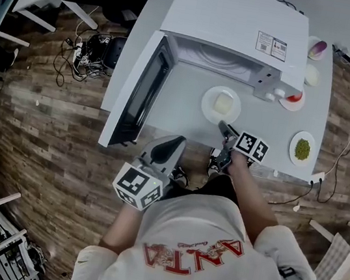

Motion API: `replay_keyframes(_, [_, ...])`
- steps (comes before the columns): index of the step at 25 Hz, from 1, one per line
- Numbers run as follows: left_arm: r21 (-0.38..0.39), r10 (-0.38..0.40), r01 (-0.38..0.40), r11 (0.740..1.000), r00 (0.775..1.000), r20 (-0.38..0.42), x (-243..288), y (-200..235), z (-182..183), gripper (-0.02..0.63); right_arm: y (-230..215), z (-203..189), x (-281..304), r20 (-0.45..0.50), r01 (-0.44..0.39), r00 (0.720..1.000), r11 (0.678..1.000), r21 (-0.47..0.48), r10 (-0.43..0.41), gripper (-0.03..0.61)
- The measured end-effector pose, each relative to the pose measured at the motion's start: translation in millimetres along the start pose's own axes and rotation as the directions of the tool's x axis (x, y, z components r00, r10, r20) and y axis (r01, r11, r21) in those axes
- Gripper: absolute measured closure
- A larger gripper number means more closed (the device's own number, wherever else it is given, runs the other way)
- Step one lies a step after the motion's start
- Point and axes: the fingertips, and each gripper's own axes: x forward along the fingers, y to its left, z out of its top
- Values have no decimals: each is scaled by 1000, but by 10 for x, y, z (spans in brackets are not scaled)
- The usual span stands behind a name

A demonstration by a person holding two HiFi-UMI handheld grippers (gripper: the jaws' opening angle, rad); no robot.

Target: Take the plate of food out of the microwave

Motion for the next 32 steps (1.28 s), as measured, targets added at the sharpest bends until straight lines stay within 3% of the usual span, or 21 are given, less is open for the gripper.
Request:
replay_keyframes(4, [6, -2, 2, 1000, 1000, 7, -24, -11, 31, 597, -18, -78, -37, -39, 82, 995, 978, -191, -91, 439])
replay_keyframes(9, [13, -3, 3, 1000, 1000, 25, -56, -13, 84, 597, 74, -39, -140, -19, 93, 995, 963, -254, -102, 445])
replay_keyframes(12, [21, -5, 4, 1000, 999, 40, -77, -17, 144, 597, 261, 92, -273, 31, 81, 997, 945, -317, -76, 499])
replay_keyframes(14, [28, -8, 7, 1000, 999, 53, -81, -36, 199, 597, 441, 199, -381, 64, 70, 997, 917, -392, -49, 547])
replay_keyframes(19, [57, -22, 17, 998, 995, 97, -75, -84, 377, 597, 883, 410, -636, 113, 71, 994, 789, -610, -2, 575])
replay_keyframes(26, [63, -16, 7, 998, 989, 150, -126, -80, 551, 597, 1528, 622, -1062, 153, 3, 978, 724, -689, 141, 575])
replay_keyframes(32, [100, -9, -12, 995, 979, 205, -183, -99, 814, 597, 2104, 819, -1534, 203, -15, 943, 642, -766, 265, 575])
